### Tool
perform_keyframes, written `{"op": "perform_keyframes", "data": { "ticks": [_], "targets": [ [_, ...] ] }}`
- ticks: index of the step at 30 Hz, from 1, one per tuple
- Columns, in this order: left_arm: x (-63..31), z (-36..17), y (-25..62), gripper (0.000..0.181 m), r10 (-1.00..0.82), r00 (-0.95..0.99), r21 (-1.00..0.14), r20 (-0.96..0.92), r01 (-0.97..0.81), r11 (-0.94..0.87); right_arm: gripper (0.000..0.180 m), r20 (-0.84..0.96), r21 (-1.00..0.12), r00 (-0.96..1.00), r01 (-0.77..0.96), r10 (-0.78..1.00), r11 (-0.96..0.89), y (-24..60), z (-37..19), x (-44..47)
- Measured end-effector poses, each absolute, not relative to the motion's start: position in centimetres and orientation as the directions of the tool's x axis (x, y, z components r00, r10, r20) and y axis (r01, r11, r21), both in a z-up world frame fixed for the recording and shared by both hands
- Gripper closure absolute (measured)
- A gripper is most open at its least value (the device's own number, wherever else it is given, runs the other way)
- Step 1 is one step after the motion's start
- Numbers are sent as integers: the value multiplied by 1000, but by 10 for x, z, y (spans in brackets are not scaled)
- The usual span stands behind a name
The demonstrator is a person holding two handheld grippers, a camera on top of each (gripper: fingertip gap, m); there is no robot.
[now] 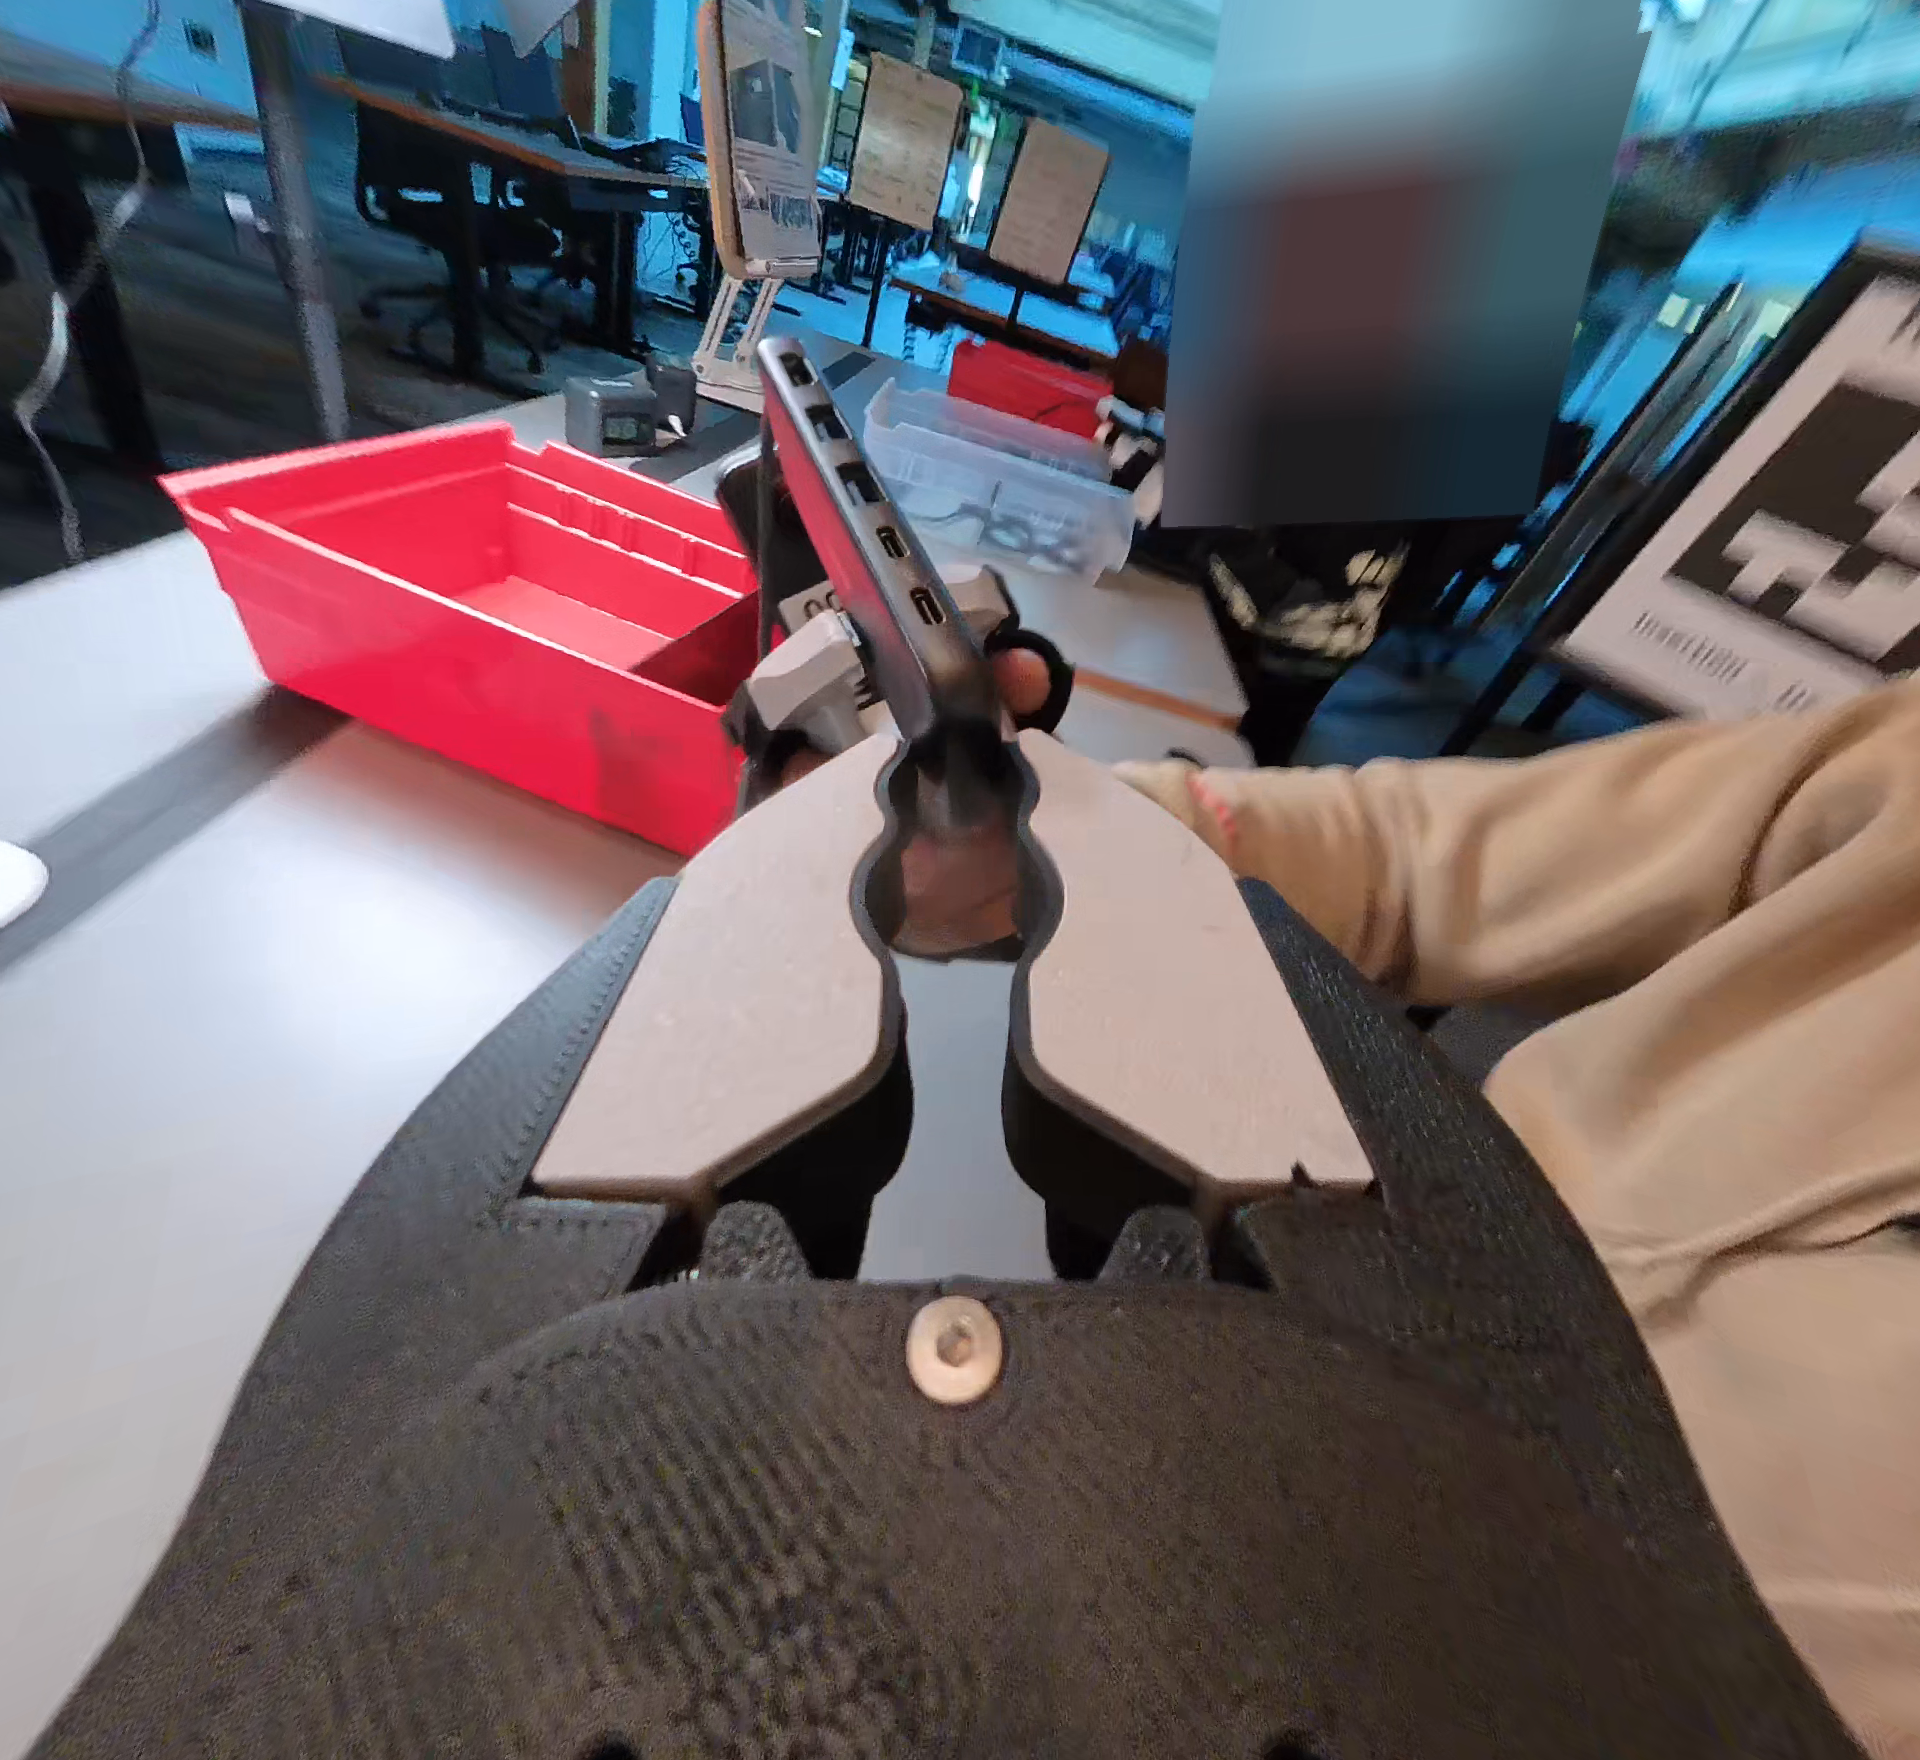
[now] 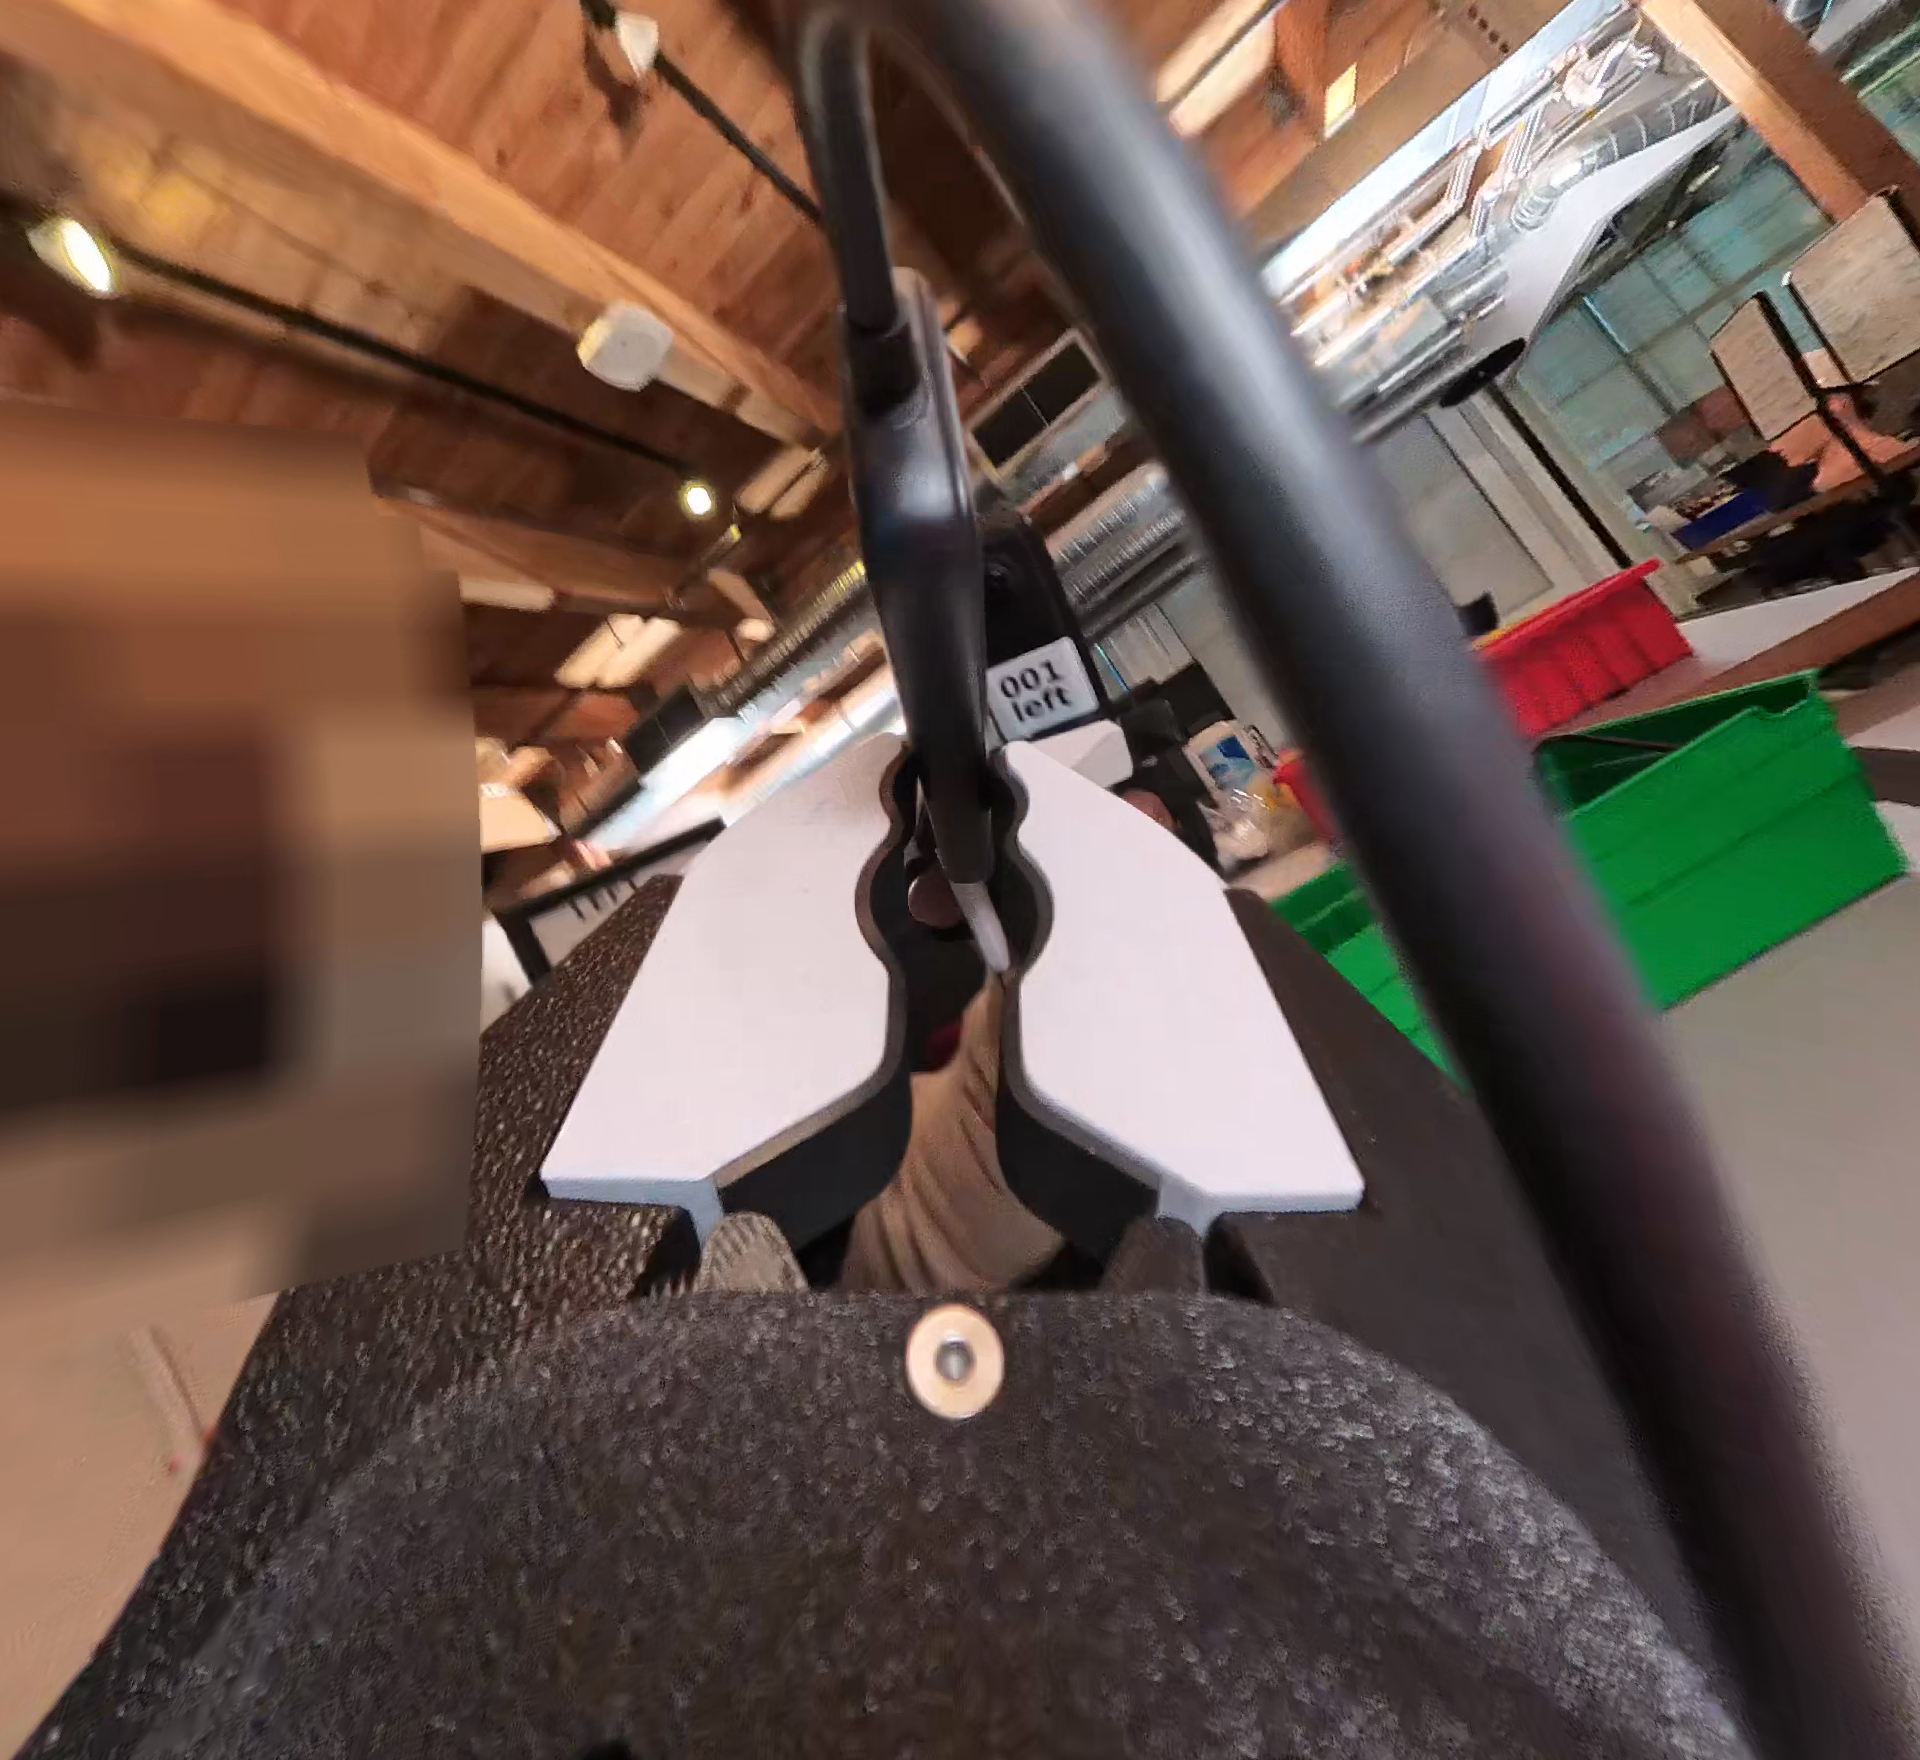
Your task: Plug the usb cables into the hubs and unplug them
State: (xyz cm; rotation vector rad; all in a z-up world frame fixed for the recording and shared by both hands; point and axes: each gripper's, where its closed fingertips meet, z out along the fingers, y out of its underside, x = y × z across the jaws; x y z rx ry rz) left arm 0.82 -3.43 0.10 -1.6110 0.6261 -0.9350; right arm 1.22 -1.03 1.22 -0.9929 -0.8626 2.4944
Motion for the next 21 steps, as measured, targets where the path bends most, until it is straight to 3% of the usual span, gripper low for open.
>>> {"op": "perform_keyframes", "data": {
  "ticks": [5, 8, 14, 21],
  "targets": [
    [7, -18, -48, 167, -860, 497, -975, -118, -220, 6, 153, -261, -905, -664, -84, 701, -417, -35, -4, 22],
    [6, -24, -65, 167, -888, 403, -953, -222, -281, 110, 149, -83, -987, -600, -63, 795, -150, -54, -16, 20],
    [-11, -44, -74, 168, -915, 330, -940, -233, -318, 125, 156, 239, -971, -407, -123, 882, 206, -67, -22, 8],
    [-8, -58, -63, 168, -889, 355, -908, -288, -395, 136, 166, 410, -912, -289, -147, 865, 383, -67, -29, 9]
  ]
}}
